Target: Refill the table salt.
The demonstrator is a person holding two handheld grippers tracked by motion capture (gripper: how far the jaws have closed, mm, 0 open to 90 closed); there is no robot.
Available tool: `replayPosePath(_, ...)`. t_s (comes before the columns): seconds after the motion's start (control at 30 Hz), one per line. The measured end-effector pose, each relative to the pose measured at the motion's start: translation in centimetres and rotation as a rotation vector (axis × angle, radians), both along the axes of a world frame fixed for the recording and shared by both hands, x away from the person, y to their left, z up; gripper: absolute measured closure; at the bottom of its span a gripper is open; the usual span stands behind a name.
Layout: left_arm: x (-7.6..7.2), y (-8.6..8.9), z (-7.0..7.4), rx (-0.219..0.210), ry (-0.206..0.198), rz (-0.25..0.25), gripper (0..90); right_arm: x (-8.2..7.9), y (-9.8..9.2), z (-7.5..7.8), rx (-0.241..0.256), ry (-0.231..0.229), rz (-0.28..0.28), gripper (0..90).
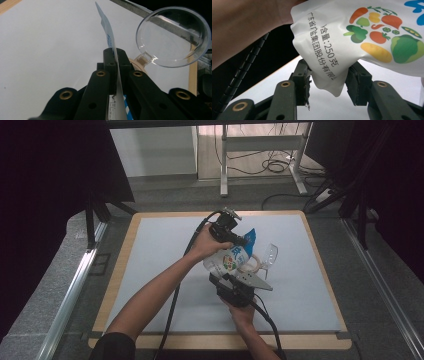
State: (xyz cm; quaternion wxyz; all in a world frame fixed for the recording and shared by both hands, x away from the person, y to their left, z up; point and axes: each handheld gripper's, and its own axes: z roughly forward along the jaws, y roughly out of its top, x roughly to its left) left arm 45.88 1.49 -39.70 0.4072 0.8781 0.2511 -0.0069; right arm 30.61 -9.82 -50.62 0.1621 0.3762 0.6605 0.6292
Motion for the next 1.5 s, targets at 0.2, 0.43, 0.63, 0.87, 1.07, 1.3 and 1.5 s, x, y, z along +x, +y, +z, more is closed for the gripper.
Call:
replayPosePath(0.2,-0.5,0.5,0.3,-0.03,-0.018,0.002,89.6,0.0,-0.2,-0.8,-0.07,0.01,-0.016,56.5)
replayPosePath(0.43,-0.7,0.6,0.1,-0.036,-0.014,0.004,89.6,0.1,-0.3,-1.4,-0.119,0.015,-0.025,56.1)
replayPosePath(0.63,-0.8,1.2,0.0,-0.046,-0.013,0.012,89.6,0.0,-0.2,-1.4,-0.163,0.017,-0.036,54.2)
replayPosePath(0.87,-1.3,1.7,0.0,-0.057,-0.016,0.013,89.6,0.0,-0.2,-1.5,-0.21,0.029,-0.039,51.0)
replayPosePath(1.07,-1.4,2.3,-0.2,-0.069,-0.011,0.021,89.5,-0.2,-0.5,-1.6,-0.257,0.034,-0.045,50.0)
replayPosePath(1.3,-1.7,2.6,-0.3,-0.08,-0.011,0.02,89.5,0.0,-0.7,-1.8,-0.287,0.053,-0.044,49.7)
replayPosePath(1.5,-1.8,2.7,-0.5,-0.082,-0.007,0.02,89.5,0.1,-0.8,-1.9,-0.309,0.062,-0.047,49.3)
